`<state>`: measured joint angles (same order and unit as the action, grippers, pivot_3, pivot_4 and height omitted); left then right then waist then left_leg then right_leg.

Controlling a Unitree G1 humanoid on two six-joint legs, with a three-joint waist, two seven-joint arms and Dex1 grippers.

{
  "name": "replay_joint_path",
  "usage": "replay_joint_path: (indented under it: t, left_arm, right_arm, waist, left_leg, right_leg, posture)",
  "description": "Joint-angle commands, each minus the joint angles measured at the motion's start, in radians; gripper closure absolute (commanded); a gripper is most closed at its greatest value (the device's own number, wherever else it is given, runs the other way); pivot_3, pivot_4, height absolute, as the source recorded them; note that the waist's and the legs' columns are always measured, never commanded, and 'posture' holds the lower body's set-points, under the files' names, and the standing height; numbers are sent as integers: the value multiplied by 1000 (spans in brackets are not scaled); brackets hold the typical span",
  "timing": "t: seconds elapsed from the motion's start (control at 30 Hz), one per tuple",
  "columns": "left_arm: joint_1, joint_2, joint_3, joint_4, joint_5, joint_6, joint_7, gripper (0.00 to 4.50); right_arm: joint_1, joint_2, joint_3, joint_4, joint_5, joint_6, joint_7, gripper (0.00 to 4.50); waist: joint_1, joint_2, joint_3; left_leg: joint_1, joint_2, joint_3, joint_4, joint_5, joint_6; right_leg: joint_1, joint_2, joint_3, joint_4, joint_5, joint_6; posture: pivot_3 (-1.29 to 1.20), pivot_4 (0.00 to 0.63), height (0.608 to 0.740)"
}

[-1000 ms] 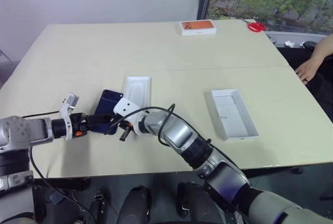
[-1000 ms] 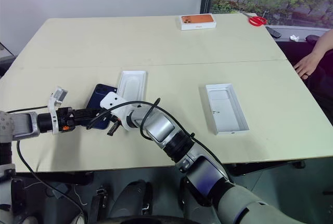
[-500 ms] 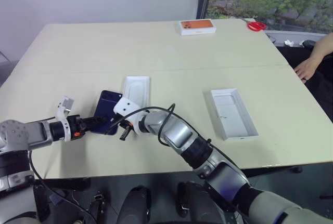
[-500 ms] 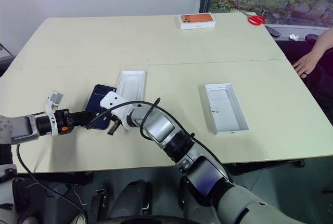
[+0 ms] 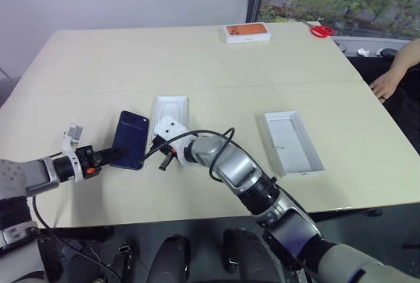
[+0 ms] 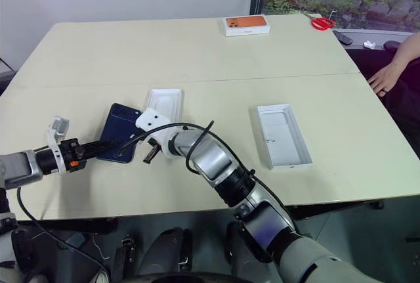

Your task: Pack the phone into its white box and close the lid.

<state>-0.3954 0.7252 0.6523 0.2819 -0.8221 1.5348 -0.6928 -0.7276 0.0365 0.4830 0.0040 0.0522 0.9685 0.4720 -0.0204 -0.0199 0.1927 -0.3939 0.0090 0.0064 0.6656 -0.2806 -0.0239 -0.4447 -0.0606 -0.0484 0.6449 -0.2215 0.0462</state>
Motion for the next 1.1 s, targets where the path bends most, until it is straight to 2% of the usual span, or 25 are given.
replay_joint_path:
  t: [0.03, 0.17, 0.27, 0.47, 0.6, 1.1]
  left_arm:
    - [-50, -6, 87, -50, -60, 12, 19, 4472]
    - [-133, -59, 100, -101, -84, 68, 73, 4472]
    - [-217, -141, 66, -110, -93, 79, 153, 4472]
    - [-359, -279, 60, -29, -58, 80, 308, 4472]
    - [-383, -287, -1, 19, -24, 80, 330, 4472]
    - [-429, -232, -71, 159, 30, 16, 282, 4472]
  right_arm:
    - [24, -27, -61, -198, 55, 89, 14, 4500]
    - [58, -91, -118, -368, 106, 198, 20, 4500]
    - [77, -140, -164, -468, 141, 262, 18, 4500]
    - [92, -225, -221, -550, 174, 317, 0, 4500]
    - [84, -261, -238, -566, 188, 332, -14, 4500]
    - [101, -334, -250, -577, 226, 328, -49, 4500]
  waist:
    - [2, 0, 0]
    - [13, -3, 0]
    - [8, -4, 0]
    - [4, -5, 0]
    - [-5, -4, 0]
    - [5, -5, 0]
  left_leg:
    - [0, 0, 0, 0, 0, 0]
    - [-1, -2, -3, 1, 0, 0]
    - [-2, -3, -4, 1, 0, 0]
    - [-2, -3, -4, 1, 1, 0]
    - [-1, -2, -4, 0, 1, 0]
    - [-1, -2, -4, 0, 1, 0]
  right_leg:
    - [0, 0, 0, 0, 0, 0]
    - [2, -1, -3, -1, 0, 0]
    - [2, -1, -4, -2, 0, 0]
    - [2, 0, -4, -1, 0, 1]
    - [2, 3, -4, -1, 0, 1]
    - [2, 5, -5, -1, 0, 1]
  posture:
    - [0, 150, 740]
    - [0, 150, 740]
    - [0, 150, 740]
    - [0, 150, 740]
    - [0, 150, 740]
    - [0, 150, 740]
